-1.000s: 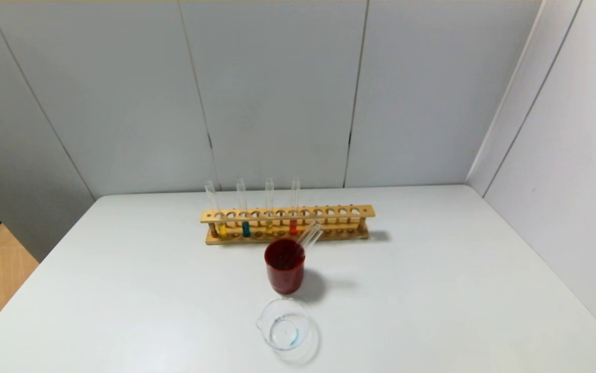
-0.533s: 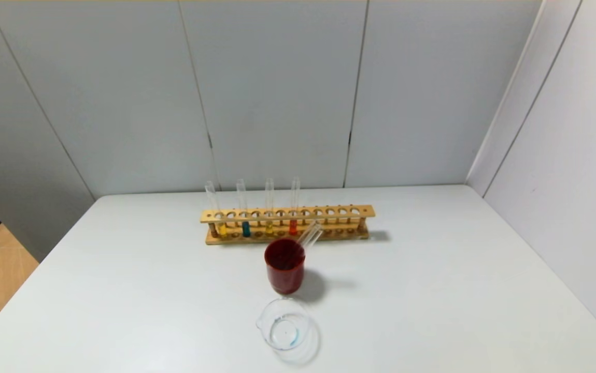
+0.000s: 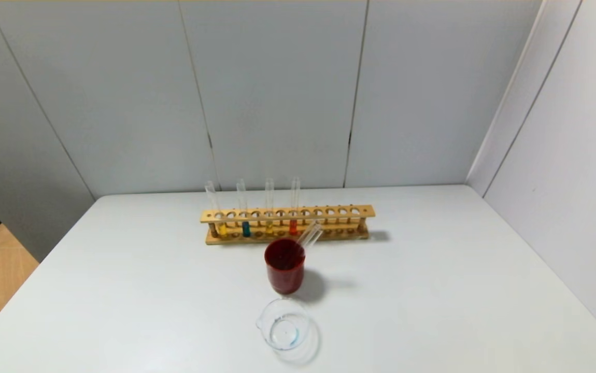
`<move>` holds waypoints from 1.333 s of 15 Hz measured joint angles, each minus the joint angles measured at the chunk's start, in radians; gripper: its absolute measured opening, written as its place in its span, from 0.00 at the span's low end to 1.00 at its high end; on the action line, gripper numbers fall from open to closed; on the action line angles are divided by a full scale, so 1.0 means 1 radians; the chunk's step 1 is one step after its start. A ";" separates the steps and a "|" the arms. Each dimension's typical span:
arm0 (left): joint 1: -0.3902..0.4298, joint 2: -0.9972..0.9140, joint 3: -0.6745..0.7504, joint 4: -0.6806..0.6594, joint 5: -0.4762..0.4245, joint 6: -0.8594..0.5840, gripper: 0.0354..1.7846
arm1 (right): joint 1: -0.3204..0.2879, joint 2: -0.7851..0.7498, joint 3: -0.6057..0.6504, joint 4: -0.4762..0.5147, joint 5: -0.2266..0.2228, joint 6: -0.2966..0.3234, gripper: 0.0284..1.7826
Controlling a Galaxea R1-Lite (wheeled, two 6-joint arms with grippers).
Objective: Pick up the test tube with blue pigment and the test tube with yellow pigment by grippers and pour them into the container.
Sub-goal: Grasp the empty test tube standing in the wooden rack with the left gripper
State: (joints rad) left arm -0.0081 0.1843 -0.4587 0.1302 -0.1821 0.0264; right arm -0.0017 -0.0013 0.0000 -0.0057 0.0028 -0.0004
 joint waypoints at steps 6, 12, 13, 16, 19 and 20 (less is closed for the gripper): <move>-0.023 0.404 -0.297 -0.121 -0.017 -0.009 0.98 | 0.000 0.000 0.000 0.000 0.000 0.000 0.98; -0.027 0.759 -0.296 -0.451 -0.044 -0.068 0.98 | 0.000 0.000 0.000 0.000 0.000 0.000 0.98; -0.026 0.808 -0.296 -0.488 -0.046 -0.070 0.98 | 0.000 0.000 0.000 0.000 0.000 0.000 0.98; -0.025 0.952 -0.291 -0.585 -0.046 -0.073 0.98 | 0.000 0.000 0.000 0.000 0.000 0.000 0.98; -0.024 1.081 -0.263 -0.669 -0.067 -0.074 0.98 | 0.000 0.000 0.000 0.000 0.000 0.000 0.98; -0.024 1.123 -0.255 -0.704 -0.071 -0.074 0.98 | 0.000 0.000 0.000 0.000 0.000 0.000 0.98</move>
State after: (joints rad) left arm -0.0317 1.3070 -0.7134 -0.5734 -0.2534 -0.0479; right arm -0.0017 -0.0013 0.0000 -0.0057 0.0028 -0.0004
